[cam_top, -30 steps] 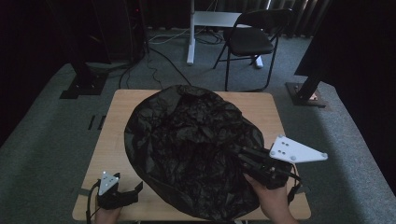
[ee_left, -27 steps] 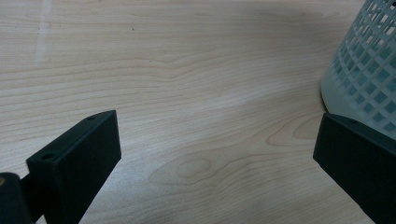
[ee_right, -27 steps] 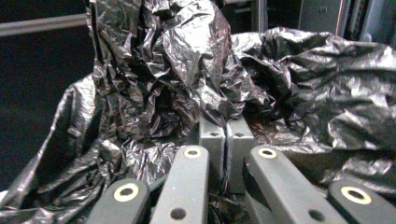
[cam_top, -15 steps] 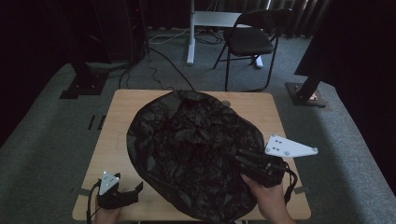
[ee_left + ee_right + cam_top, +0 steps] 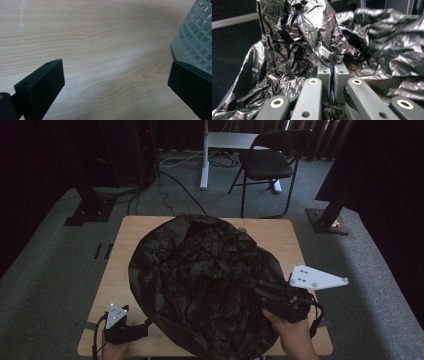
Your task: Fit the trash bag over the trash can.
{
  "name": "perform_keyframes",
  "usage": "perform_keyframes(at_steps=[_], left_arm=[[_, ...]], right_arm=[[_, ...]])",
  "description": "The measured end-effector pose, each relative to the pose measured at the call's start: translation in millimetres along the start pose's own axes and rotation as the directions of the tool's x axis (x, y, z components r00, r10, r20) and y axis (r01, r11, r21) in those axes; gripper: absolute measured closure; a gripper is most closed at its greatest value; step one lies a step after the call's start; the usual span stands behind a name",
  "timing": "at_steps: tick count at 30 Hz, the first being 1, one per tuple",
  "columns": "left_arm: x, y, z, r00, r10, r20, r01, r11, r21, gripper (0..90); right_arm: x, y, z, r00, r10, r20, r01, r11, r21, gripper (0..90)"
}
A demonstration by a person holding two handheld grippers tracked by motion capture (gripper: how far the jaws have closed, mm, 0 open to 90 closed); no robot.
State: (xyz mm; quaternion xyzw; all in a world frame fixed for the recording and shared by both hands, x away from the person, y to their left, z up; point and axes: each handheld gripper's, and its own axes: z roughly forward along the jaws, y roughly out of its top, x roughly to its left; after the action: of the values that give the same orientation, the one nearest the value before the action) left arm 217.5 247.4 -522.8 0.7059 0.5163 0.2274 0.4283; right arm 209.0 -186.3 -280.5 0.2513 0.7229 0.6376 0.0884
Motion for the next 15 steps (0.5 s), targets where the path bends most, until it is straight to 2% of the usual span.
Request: perform_keyframes(at_steps=[1, 3, 4, 5, 6, 10, 11, 13, 15], left_arm=[[0.0, 0.0, 0.0, 1.0000, 0.000, 0.000, 0.000, 1.0000, 0.000, 1.1], [-0.1, 0.1, 0.3, 1.0000, 0.000, 0.003, 0.000, 1.0000, 0.001, 1.1], [-0.1, 0.3, 0.1, 1.0000, 0.001, 0.003, -0.001, 1.0000, 0.006, 1.1], [0.0, 0.4, 0.2, 1.0000, -0.001, 0.005, 0.001, 1.0000, 0.005, 1.1], [0.2, 0.7, -0.2, 1.0000, -0.003, 0.008, 0.003, 1.0000, 0.005, 1.1], [2.5, 5.5, -6.1, 0.9996, -0.016, 0.025, 0.016, 0.9999, -0.005, 1.1], [3.0, 7.5, -8.9, 0.9993, -0.024, 0.030, 0.025, 0.9996, -0.015, 1.1], [5.6, 13.8, -18.1, 0.9981, -0.043, 0.043, 0.045, 0.9979, -0.047, 1.1], [8.2, 20.5, -27.6, 0.9969, -0.052, 0.059, 0.055, 0.9963, -0.066, 1.1]], right_arm=[[0.0, 0.0, 0.0, 1.0000, 0.000, 0.000, 0.000, 1.000, 0.000, 86.0], [-5.1, -4.5, 7.2, 1.0000, 0.008, 0.001, -0.008, 0.999, 0.046, 81.8], [-7.5, -6.7, 10.5, 0.9999, 0.015, 0.001, -0.015, 0.997, 0.072, 76.9], [-10.6, -9.0, 12.9, 0.9994, 0.034, -0.007, -0.033, 0.995, 0.092, 68.2], [-10.6, -9.0, 12.9, 0.9994, 0.034, -0.007, -0.033, 0.995, 0.092, 68.2], [-16.7, -10.7, 8.4, 0.9953, 0.078, -0.057, -0.073, 0.993, 0.094, 47.9], [-16.5, -10.1, 4.9, 0.9956, 0.076, -0.054, -0.072, 0.994, 0.082, 45.2], [-16.0, -6.9, -1.7, 0.9965, 0.065, -0.052, -0.061, 0.995, 0.076, 32.8], [-15.8, -2.6, -13.9, 0.9967, 0.064, -0.050, -0.062, 0.997, 0.044, 28.8]])
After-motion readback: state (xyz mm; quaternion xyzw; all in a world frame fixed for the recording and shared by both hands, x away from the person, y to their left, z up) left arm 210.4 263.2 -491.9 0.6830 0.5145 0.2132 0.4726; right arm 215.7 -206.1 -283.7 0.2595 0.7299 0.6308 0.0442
